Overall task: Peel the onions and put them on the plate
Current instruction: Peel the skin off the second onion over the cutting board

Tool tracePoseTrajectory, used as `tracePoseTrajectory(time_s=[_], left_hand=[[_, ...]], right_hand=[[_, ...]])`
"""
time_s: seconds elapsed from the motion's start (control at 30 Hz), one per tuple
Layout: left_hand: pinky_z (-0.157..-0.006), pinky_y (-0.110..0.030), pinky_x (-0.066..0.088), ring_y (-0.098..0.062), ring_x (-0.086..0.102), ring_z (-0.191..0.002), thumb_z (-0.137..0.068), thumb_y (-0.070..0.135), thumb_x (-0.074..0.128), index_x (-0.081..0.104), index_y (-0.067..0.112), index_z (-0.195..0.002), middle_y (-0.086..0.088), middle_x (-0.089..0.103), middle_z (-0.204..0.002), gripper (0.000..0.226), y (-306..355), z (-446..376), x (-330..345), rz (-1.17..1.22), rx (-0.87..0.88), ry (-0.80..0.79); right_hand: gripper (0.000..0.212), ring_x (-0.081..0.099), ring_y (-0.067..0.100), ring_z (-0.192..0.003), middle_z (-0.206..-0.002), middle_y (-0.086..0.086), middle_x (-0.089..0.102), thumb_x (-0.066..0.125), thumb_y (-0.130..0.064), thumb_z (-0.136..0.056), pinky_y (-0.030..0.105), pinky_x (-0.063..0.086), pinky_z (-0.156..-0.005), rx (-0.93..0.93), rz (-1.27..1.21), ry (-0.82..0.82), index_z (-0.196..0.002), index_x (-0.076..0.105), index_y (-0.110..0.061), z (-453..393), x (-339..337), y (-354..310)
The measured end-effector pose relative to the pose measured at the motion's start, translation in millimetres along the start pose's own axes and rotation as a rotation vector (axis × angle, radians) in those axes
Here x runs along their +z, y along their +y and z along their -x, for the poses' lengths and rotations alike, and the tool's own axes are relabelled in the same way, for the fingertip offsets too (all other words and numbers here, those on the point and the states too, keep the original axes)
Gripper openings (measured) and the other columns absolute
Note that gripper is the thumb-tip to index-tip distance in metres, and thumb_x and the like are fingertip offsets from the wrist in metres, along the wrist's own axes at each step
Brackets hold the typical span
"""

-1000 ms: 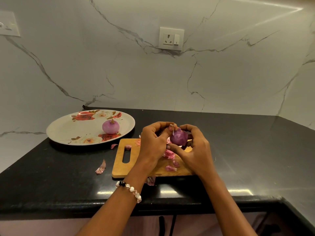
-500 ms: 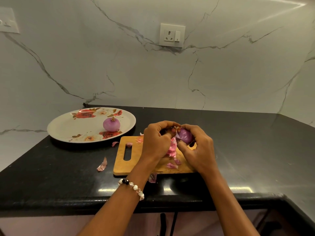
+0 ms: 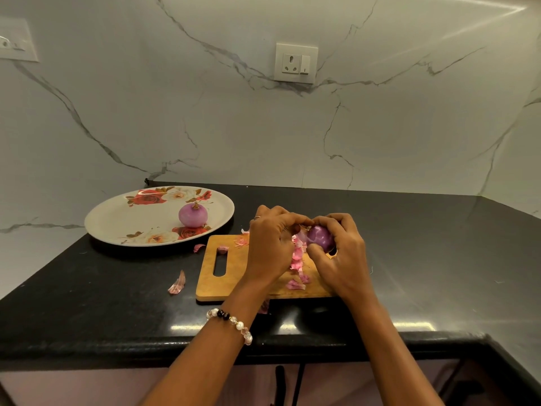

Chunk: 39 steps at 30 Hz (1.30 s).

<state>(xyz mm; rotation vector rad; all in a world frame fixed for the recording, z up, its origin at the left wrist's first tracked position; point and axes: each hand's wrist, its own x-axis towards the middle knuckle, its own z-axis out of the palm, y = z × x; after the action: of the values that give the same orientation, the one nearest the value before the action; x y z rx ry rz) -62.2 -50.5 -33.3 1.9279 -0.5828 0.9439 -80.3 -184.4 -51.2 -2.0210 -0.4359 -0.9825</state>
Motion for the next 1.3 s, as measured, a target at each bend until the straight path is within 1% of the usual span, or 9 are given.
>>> tracePoseTrajectory(time_s=[0.1,0.2,0.37,0.5,0.67,0.8,1.0,1.17,1.3], left_hand=[[-0.066,-0.019,0.043,-0.016,0.049,-0.083,-0.083,-0.001,0.064,0.075,0.015,-0.093,-0.001,0.068,-0.085,0.022,0,-1,0,0.001,0.007,0.009],[-0.068,-0.037,0.050,-0.016,0.050,-0.085,-0.082,0.000,0.063,0.074,0.016,-0.093,0.006,0.067,-0.083,0.023,-1,-2,1,-0.010,-0.004,0.051],[-0.075,-0.053,0.049,-0.017,0.055,-0.091,-0.081,-0.002,0.066,0.069,0.016,-0.097,0.033,0.043,-0.081,0.024,4,-3,0,-0.009,-0.107,0.102],[-0.077,-0.048,0.047,-0.017,0.053,-0.089,-0.083,0.003,0.066,0.069,0.016,-0.096,0.019,0.056,-0.080,0.019,-1,-3,3,-0.051,-0.162,0.154],[-0.075,-0.030,0.021,-0.007,0.042,-0.088,-0.086,0.010,0.064,0.068,0.017,-0.095,0.003,0.069,-0.087,0.012,-2,-2,5,-0.171,-0.128,0.219],[-0.073,-0.032,0.022,-0.013,0.046,-0.087,-0.085,0.011,0.063,0.068,0.016,-0.093,0.001,0.069,-0.086,0.011,-5,-2,6,-0.222,-0.143,0.264],[-0.073,-0.033,0.023,-0.020,0.051,-0.087,-0.087,0.015,0.060,0.067,0.015,-0.093,-0.001,0.068,-0.086,0.008,-4,-1,9,-0.263,-0.173,0.311],[-0.079,-0.031,0.023,-0.015,0.041,-0.093,-0.095,0.021,0.051,0.063,0.015,-0.099,0.003,0.062,-0.092,0.014,-6,-9,0,-0.129,-0.471,0.429],[-0.076,-0.031,0.021,-0.018,0.051,-0.092,-0.092,0.024,0.057,0.066,0.018,-0.095,0.003,0.067,-0.089,0.011,-2,-2,6,-0.215,-0.242,0.315]], right_hand=[[0.049,0.055,0.005,-0.092,-0.106,0.001,0.052,0.056,-0.038,-0.073,0.003,0.044,-0.078,-0.005,-0.010,-0.006,-0.107,0.065,-0.003,-1,0,0],[0.049,0.057,0.002,-0.094,-0.105,0.002,0.056,0.055,-0.038,-0.073,0.005,0.045,-0.076,0.001,-0.047,-0.009,-0.108,0.066,-0.006,-1,-1,-1],[0.042,0.057,0.000,-0.102,-0.107,0.004,0.062,0.059,-0.028,-0.075,0.006,0.045,-0.078,-0.002,-0.080,0.004,-0.111,0.065,-0.007,-1,-1,-1],[0.036,0.058,0.005,-0.101,-0.107,0.003,0.063,0.063,-0.016,-0.078,0.008,0.047,-0.076,0.018,-0.115,0.015,-0.113,0.063,-0.007,-1,-1,-1],[0.036,0.062,0.009,-0.099,-0.109,0.003,0.064,0.063,-0.021,-0.080,0.010,0.049,-0.078,0.045,-0.145,0.021,-0.114,0.063,-0.009,-2,0,-1],[0.047,0.062,0.009,-0.099,-0.109,0.002,0.064,0.058,-0.041,-0.079,0.011,0.050,-0.077,0.056,-0.182,0.016,-0.114,0.062,-0.011,-2,0,-2],[0.042,0.063,0.011,-0.098,-0.109,0.003,0.065,0.056,-0.040,-0.079,0.017,0.053,-0.078,0.059,-0.203,0.023,-0.112,0.061,-0.015,-2,2,-3],[0.037,0.062,0.008,-0.093,-0.103,-0.010,0.063,0.054,-0.040,-0.078,0.027,0.055,-0.075,0.144,-0.258,0.162,-0.111,0.060,-0.024,-1,-10,4],[0.042,0.062,0.006,-0.095,-0.105,-0.005,0.064,0.052,-0.043,-0.077,0.019,0.054,-0.076,0.122,-0.226,0.119,-0.114,0.059,-0.023,-1,-10,5]])
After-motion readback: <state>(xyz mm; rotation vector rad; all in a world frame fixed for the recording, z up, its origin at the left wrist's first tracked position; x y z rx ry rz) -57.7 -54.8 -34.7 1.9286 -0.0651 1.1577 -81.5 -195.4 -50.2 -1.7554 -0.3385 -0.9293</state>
